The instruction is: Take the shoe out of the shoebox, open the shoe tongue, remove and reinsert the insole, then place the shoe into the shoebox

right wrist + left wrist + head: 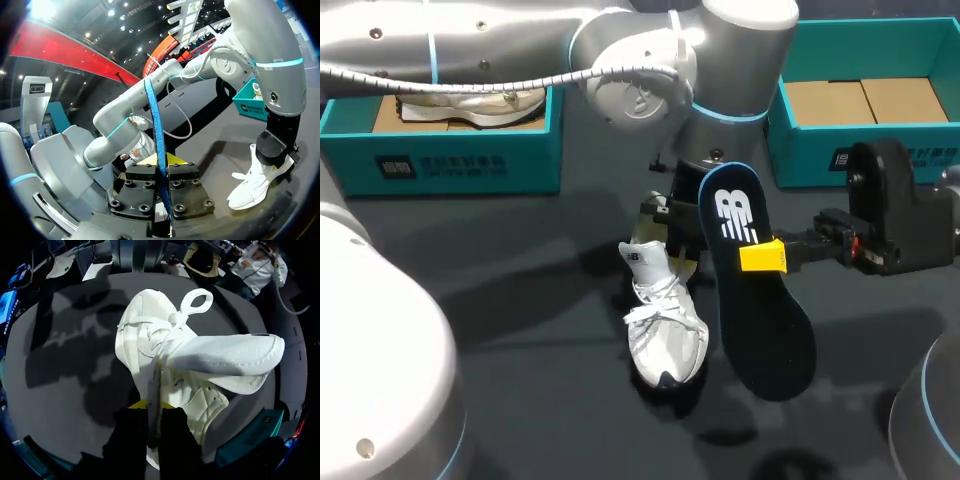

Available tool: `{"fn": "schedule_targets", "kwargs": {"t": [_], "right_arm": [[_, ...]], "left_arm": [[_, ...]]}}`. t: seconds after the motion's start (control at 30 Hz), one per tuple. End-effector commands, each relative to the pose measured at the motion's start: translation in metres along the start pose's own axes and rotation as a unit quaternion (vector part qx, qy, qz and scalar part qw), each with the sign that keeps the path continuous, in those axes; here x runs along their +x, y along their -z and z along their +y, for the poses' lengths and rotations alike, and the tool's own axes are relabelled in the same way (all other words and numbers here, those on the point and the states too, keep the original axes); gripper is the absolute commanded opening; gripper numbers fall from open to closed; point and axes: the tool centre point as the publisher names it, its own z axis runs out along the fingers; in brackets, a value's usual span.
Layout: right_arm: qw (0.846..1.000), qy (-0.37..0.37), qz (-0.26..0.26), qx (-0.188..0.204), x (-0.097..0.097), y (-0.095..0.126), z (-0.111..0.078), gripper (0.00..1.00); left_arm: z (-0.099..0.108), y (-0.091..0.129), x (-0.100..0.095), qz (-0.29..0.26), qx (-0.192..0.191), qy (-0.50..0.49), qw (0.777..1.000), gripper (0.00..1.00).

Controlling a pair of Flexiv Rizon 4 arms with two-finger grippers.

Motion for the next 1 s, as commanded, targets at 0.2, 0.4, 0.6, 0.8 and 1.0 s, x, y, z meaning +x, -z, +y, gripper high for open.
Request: {"fn": "schedule_targets", "kwargs": {"t": [0.2,0.4,0.6,0.8,1.0], "right_arm": [[1.0,0.0,0.0,-0.001,0.0,-0.001,-0.001,0.0],[1.0,0.0,0.0,-0.001,0.0,-0.001,-0.001,0.0],[1.0,0.0,0.0,-0.001,0.0,-0.001,-0.001,0.0],[1.0,0.0,0.0,-0.001,0.0,-0.001,-0.001,0.0],[1.0,0.0,0.0,-0.001,0.0,-0.001,-0.001,0.0]], "left_arm": [[0.004,-0.006,-0.006,0.01,0.006,0.016,1.0,0.0],[0.007,-0.015,-0.011,0.022,0.009,0.023,0.999,0.0],[0.01,-0.025,-0.017,0.036,0.007,0.034,0.999,0.0],[0.012,-0.033,-0.023,0.045,0.005,0.039,0.998,0.0],[0.012,-0.036,-0.026,0.05,0.001,0.038,0.998,0.0]]}}
